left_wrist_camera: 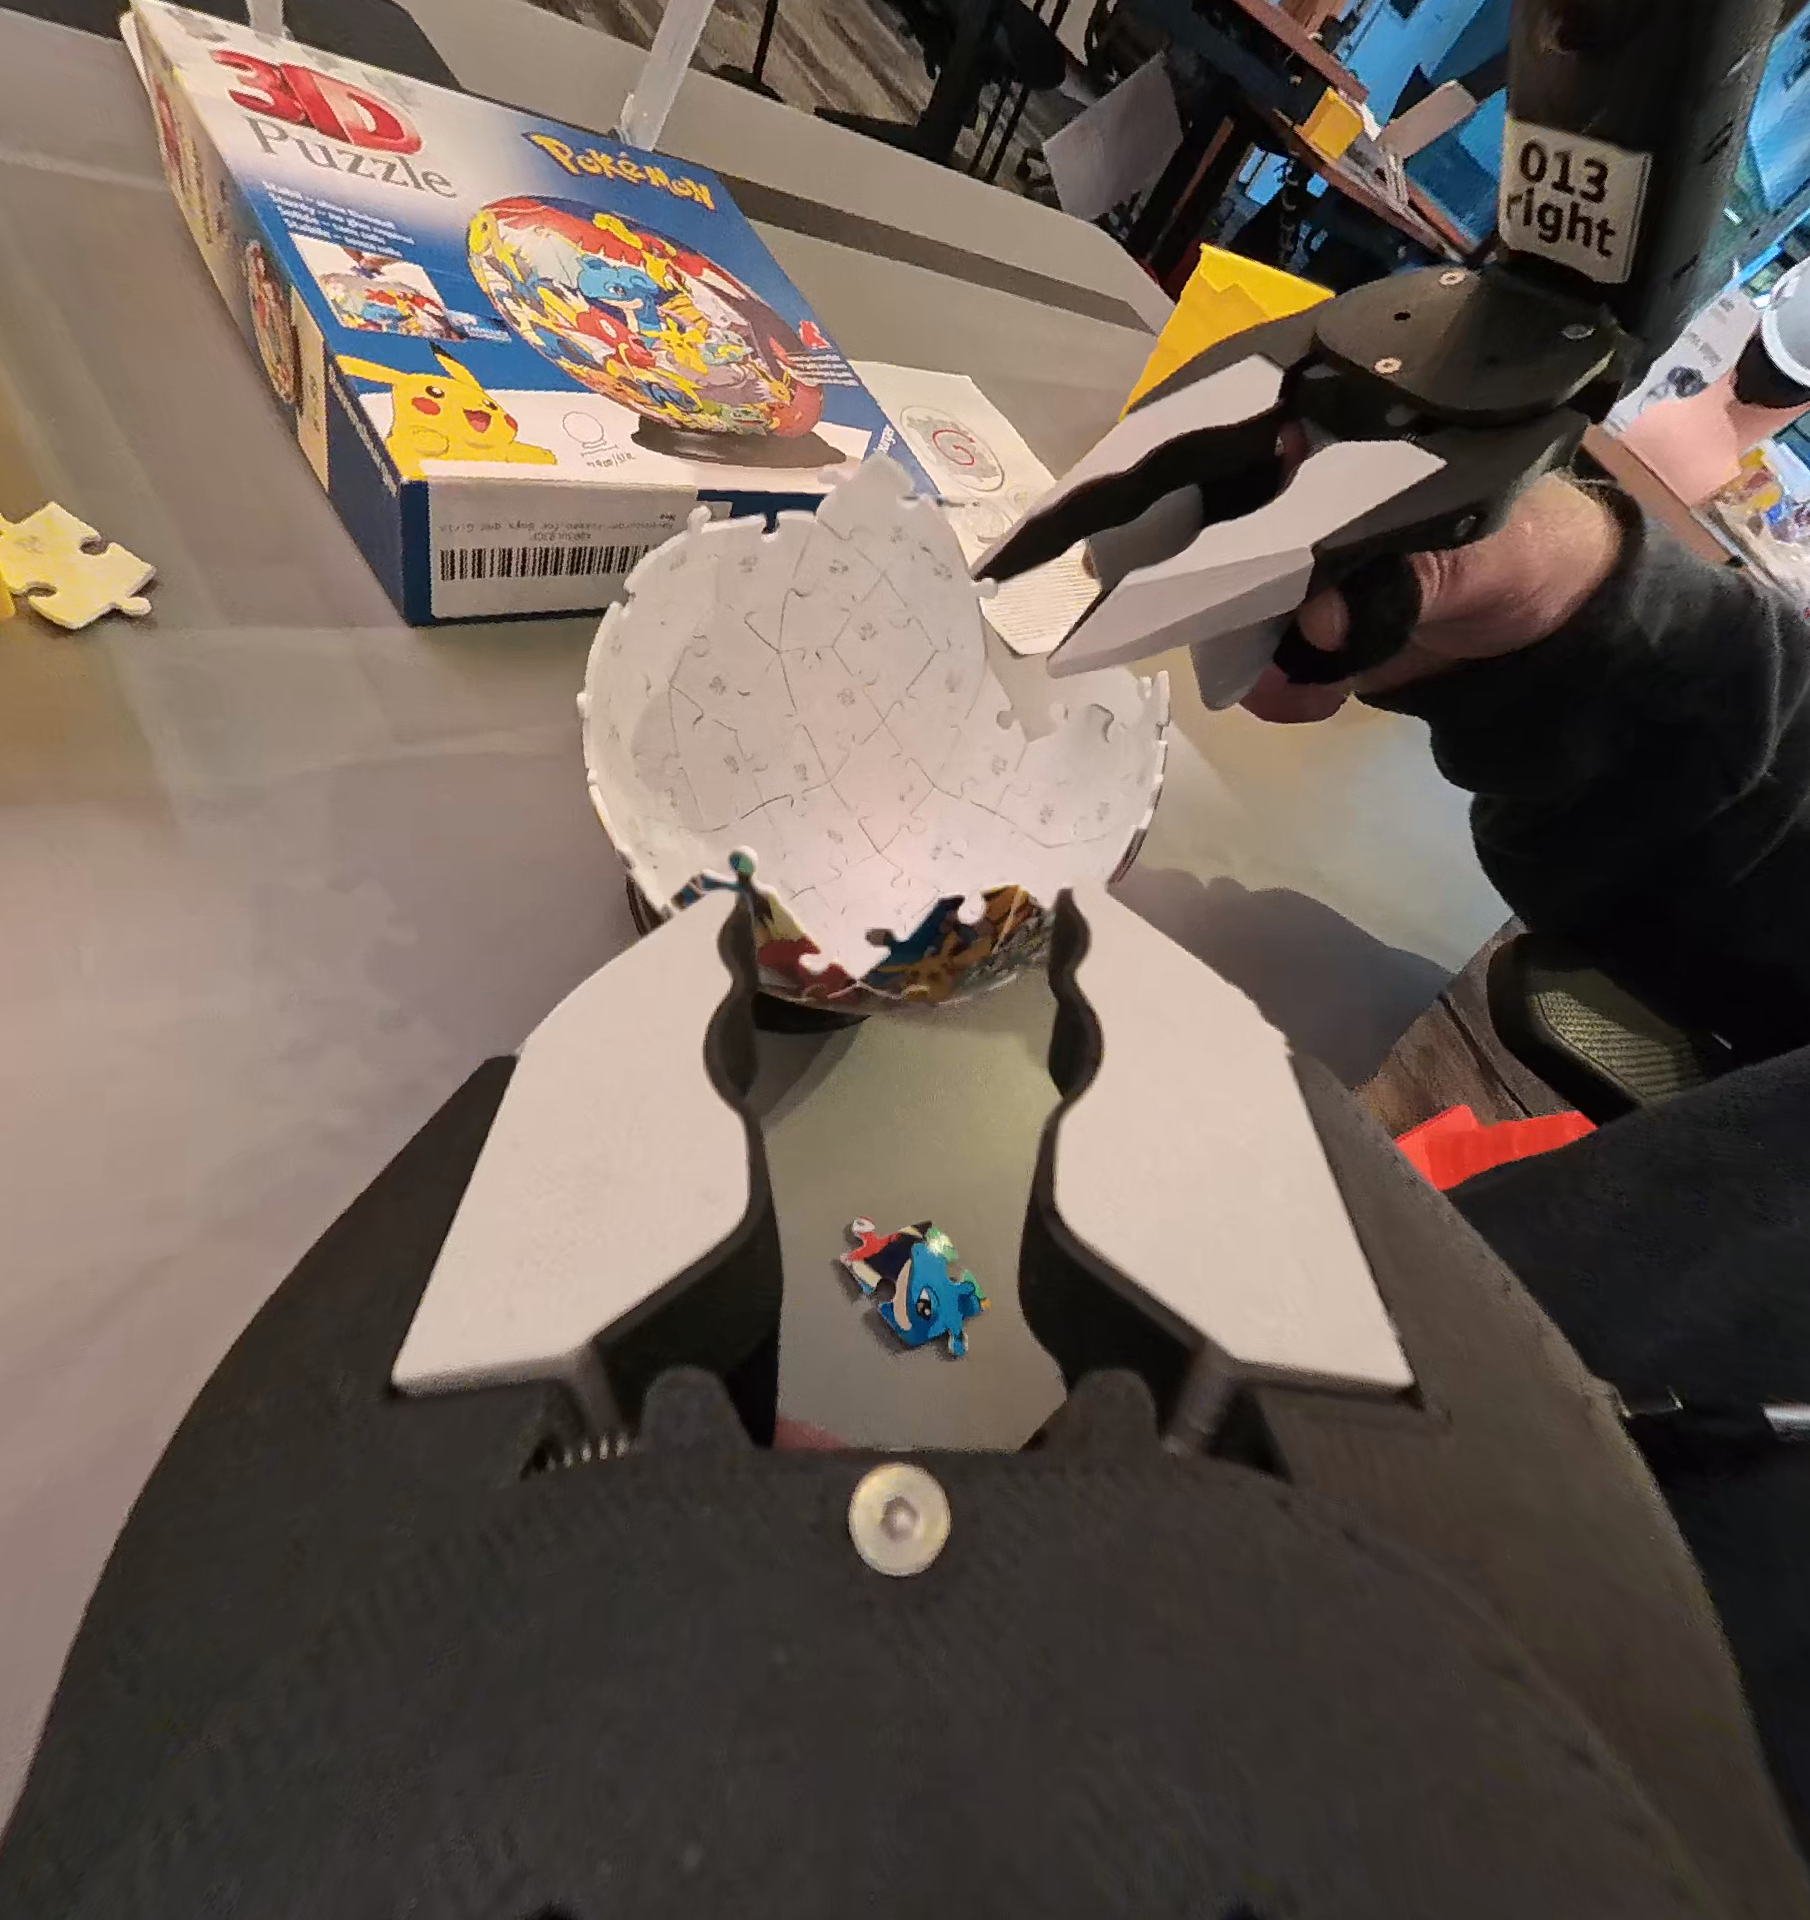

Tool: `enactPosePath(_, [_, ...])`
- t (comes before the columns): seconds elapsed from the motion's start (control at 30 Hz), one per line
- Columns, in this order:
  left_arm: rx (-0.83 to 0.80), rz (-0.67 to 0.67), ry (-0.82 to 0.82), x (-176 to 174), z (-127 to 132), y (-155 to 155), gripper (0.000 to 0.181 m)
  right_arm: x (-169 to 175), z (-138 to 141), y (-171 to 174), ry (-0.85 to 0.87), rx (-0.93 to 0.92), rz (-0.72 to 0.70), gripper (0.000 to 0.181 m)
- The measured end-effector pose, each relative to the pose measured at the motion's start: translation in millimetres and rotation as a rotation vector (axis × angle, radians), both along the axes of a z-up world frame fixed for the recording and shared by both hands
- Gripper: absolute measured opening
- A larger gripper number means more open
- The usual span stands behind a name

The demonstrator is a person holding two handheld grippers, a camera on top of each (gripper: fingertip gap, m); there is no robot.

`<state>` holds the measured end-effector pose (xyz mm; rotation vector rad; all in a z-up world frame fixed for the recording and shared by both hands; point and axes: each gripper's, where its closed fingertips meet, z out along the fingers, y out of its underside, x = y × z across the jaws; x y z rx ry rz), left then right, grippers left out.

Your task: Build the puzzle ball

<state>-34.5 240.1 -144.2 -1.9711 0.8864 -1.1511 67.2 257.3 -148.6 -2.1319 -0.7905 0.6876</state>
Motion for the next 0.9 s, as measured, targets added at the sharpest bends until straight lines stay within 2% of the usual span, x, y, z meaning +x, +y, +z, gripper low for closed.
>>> enactPosePath(0.13, [-0.008, -0.002, 0.016, -6, -10, 1, 0.057, 1, 3, 2, -0.006, 0.011, -0.009, 0.038])
enactPosePath(0.37, [-0.023, -0.062, 0.024, 7, -25, -6, 0.061, -1, -6, 9, -0.047, 0.000, -0.016, 0.038])
enactPosePath(0.9, [-0.013, -0.042, -0.063, 16, -11, -7, 0.062, 2, -14, 15, -0.023, -0.081, -0.037, 0.039])
